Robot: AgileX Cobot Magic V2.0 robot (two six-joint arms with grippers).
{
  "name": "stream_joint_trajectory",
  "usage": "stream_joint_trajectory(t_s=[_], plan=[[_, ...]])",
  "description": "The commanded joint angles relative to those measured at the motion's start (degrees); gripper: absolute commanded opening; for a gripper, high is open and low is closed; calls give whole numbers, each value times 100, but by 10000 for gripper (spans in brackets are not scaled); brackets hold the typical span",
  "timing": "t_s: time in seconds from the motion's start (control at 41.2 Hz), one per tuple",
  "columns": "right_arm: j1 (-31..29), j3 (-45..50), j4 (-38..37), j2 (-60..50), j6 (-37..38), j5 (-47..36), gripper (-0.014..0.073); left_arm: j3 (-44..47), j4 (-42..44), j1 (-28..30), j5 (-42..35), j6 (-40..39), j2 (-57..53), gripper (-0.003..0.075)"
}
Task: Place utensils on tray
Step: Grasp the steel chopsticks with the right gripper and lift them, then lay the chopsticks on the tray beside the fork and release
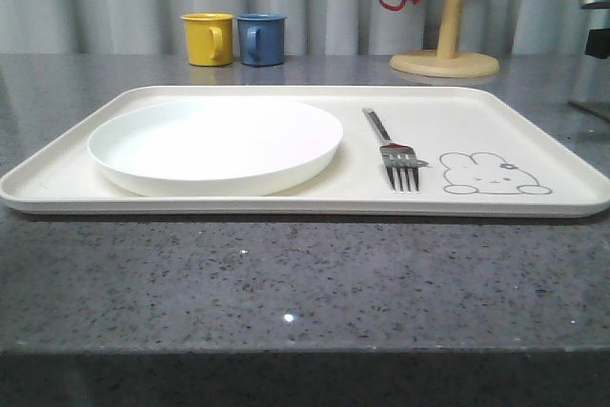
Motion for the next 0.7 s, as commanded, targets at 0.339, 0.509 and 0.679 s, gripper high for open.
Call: stream_joint_trajectory(t_s=[0.339,0.509,0.679], plan=[[415,-143,624,-824,-45,339,6,-142,24,-42,-326,-29,-23,356],[1415,-143,946,-901,707,380,6,-142,24,-42,-326,-29,-23,356],[2160,-143,958,-713,1725,-45,6,-142,24,-42,-326,-29,-23,356]])
